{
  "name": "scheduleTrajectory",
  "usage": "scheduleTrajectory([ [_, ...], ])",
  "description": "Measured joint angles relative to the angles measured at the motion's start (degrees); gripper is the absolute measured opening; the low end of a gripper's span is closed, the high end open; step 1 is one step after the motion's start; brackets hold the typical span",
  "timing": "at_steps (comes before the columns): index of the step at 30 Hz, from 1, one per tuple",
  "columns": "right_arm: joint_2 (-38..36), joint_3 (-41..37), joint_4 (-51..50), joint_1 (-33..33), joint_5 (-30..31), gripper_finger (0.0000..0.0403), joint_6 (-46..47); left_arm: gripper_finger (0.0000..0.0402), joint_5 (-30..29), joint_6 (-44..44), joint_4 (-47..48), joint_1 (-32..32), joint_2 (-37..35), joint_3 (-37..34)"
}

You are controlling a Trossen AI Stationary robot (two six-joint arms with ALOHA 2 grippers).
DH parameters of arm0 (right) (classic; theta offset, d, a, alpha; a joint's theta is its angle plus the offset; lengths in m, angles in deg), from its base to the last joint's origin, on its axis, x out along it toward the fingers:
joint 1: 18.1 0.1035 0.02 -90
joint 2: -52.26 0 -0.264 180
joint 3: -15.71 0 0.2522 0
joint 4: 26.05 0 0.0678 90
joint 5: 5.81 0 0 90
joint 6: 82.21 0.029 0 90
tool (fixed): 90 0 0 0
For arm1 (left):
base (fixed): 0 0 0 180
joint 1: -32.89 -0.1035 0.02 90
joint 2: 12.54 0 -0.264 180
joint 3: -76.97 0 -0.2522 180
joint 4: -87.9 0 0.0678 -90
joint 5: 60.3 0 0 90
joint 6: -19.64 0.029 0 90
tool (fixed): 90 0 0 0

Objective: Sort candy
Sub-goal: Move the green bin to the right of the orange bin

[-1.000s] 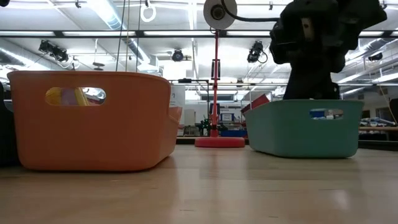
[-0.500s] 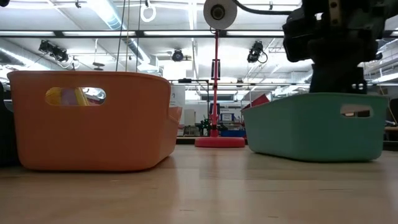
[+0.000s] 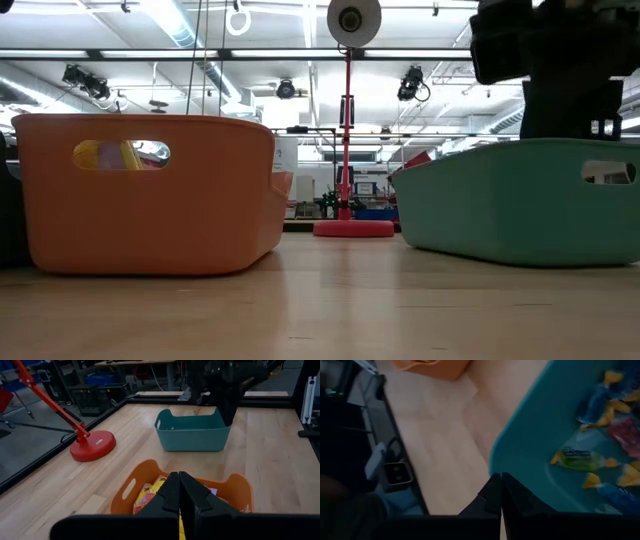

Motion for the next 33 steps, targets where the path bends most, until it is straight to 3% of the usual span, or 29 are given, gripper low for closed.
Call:
scheduleTrajectory([
  [10, -0.1, 2.1, -0.6, 0.2, 1.3, 0.0, -4.0, 0.0, 0.1, 1.6, -1.3, 0.0, 0.0, 0.0],
  [20, -0.1, 12.8, -31.1, -3.1, 7.0, 0.0, -5.0, 0.0, 0.1, 1.7, -1.3, 0.0, 0.0, 0.0],
  [27, -0.2, 16.6, -52.7, -5.0, 10.8, 0.0, 0.4, 0.0, 0.1, 1.7, -1.3, 0.0, 0.0, 0.0],
  [33, -0.2, 13.1, -55.6, -7.0, 10.4, 0.0, 1.7, 0.0, 0.1, 1.7, -1.3, 0.0, 0.0, 0.0],
])
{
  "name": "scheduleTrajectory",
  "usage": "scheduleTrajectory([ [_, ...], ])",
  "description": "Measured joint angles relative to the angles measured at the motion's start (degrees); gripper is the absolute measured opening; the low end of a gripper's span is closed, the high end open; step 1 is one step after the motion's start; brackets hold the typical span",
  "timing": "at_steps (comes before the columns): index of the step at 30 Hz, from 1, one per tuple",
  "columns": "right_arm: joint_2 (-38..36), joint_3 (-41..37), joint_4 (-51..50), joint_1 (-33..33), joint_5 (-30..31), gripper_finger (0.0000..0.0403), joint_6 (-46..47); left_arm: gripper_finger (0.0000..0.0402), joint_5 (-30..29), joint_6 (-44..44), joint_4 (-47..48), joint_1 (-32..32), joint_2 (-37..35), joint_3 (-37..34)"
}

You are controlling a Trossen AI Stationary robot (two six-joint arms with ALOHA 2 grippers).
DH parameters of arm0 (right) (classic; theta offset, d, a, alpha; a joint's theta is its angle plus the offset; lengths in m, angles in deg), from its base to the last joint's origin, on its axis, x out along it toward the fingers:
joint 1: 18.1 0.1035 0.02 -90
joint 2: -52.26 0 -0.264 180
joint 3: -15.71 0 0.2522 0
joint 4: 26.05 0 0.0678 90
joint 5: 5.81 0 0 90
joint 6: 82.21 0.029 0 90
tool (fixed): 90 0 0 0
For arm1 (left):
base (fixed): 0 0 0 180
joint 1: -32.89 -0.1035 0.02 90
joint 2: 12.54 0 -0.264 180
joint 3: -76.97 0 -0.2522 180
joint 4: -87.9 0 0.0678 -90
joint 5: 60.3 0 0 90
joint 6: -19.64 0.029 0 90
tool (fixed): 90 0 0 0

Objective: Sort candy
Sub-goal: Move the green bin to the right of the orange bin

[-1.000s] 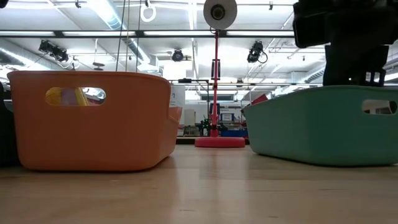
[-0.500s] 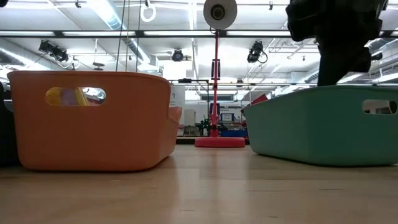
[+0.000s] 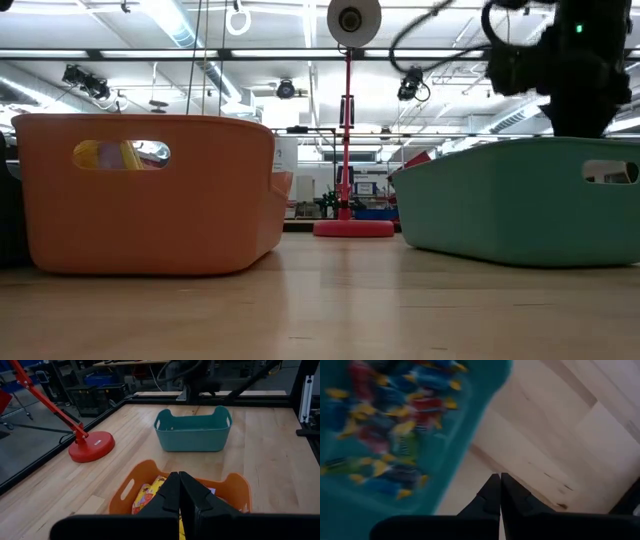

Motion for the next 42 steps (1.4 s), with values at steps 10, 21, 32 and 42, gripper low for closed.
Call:
scheduleTrajectory([
  [10, 0.0, -8.8, 12.7, -1.8, -2.5, 0.0, -0.2, 0.0, 0.0, 0.0, 0.0, 0.0, 0.0, 0.0],
  [21, 0.0, -13.8, 30.9, -1.6, -3.3, 0.0, -1.2, 0.0, 0.0, 0.0, 0.0, 0.0, 0.0, 0.0],
  [32, 0.2, -13.8, 37.3, -2.5, -3.4, 0.0, -5.2, 0.0, 0.0, 0.0, 0.0, 0.0, 0.0, 0.0],
  [42, 0.2, -13.8, 39.8, -5.8, -3.3, 0.0, -11.7, 0.0, 0.0, 0.0, 0.1, 0.0, 0.0, 0.0],
])
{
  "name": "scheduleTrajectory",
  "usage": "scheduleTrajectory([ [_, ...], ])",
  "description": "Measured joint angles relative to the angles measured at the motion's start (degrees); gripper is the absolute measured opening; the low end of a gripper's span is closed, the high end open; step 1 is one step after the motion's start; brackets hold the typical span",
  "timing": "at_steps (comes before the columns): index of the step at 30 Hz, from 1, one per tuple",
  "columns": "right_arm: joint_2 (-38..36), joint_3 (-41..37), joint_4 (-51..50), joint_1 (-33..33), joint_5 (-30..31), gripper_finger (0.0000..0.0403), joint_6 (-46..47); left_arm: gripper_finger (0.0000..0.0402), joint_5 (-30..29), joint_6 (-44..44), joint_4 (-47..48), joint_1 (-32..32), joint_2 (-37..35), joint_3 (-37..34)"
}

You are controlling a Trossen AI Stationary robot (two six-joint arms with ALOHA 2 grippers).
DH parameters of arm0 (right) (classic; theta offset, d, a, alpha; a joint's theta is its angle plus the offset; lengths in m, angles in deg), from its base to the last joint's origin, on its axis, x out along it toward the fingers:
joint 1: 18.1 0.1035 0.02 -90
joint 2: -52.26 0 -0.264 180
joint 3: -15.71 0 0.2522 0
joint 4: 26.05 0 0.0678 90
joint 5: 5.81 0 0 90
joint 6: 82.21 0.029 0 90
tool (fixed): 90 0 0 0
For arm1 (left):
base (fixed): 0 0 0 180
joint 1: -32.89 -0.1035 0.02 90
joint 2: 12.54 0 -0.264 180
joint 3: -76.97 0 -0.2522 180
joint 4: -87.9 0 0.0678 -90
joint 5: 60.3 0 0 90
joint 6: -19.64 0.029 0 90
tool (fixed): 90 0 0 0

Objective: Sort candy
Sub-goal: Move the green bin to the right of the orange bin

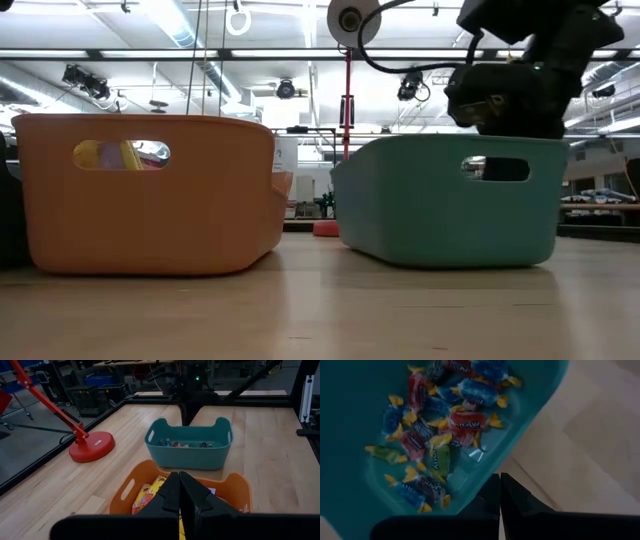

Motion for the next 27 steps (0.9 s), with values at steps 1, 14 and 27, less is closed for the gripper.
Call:
scheduleTrajectory([
  [1, 0.0, 0.0, 0.7, -0.3, 0.0, 0.0, -0.8, 0.0, 0.0, 0.0, 0.0, 0.0, 0.0, 0.0],
  [14, 0.0, 0.0, 5.3, -1.7, -0.1, 0.0, -3.8, 0.0, 0.0, 0.0, 0.0, 0.0, 0.0, 0.0],
  [27, 0.0, 0.0, 5.9, 1.3, -0.9, 0.0, -1.0, 0.0, 1.0, 0.0, -0.1, 0.0, 0.0, 0.0],
])
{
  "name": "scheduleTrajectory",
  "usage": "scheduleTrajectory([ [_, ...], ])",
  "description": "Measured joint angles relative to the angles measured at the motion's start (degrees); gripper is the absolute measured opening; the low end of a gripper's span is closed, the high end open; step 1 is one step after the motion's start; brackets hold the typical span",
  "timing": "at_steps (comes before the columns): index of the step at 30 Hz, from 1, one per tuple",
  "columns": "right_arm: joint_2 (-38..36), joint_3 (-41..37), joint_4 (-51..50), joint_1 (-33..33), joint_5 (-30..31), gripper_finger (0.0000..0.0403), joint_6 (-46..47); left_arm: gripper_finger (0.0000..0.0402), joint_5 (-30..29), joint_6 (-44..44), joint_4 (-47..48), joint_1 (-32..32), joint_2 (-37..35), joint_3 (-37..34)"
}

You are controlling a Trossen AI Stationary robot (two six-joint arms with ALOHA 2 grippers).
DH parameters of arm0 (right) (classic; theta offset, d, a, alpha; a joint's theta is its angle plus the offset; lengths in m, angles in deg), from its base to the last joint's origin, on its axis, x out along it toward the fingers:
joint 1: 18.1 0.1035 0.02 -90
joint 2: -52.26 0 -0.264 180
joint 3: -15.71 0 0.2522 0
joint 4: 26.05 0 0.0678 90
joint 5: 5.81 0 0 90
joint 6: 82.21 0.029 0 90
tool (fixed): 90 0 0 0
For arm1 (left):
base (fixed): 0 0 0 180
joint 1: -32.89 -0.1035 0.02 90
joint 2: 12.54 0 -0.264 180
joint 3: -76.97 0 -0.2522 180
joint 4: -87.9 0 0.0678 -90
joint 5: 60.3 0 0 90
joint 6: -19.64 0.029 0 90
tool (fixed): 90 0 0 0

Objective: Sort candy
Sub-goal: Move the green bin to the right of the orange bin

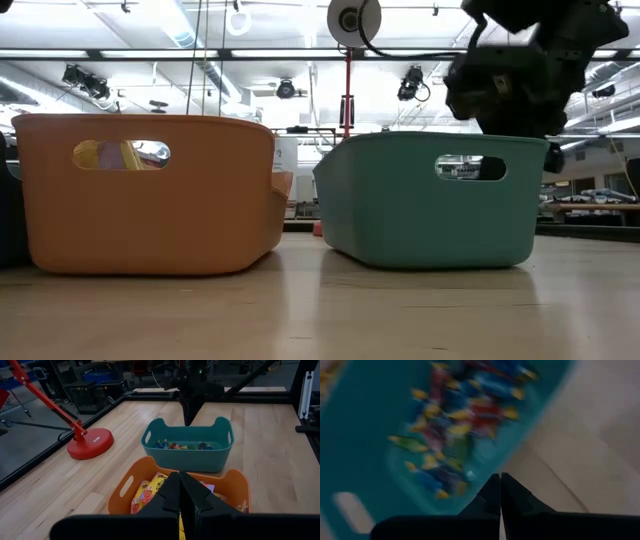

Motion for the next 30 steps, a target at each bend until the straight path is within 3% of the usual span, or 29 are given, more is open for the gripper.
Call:
scheduleTrajectory([
  [7, 0.0, 0.0, -9.8, -2.8, 7.4, 0.0, 2.1, 0.0, 1.1, 0.0, -0.1, 0.0, 0.0, 0.0],
  [13, 0.0, 0.0, -4.9, -9.1, 10.3, 0.0, -7.5, 0.0, 1.0, 0.0, 0.0, 0.0, 0.0, 0.0],
  [19, -0.1, 0.0, 4.5, -13.2, 6.8, 0.0, -17.3, 0.0, 1.0, -0.1, -0.2, 0.0, 0.0, 0.0],
  [30, -0.1, 0.0, 6.2, -11.2, 2.5, 0.0, -16.6, 0.0, 1.0, -0.1, -0.8, 0.0, 0.0, 0.0],
])
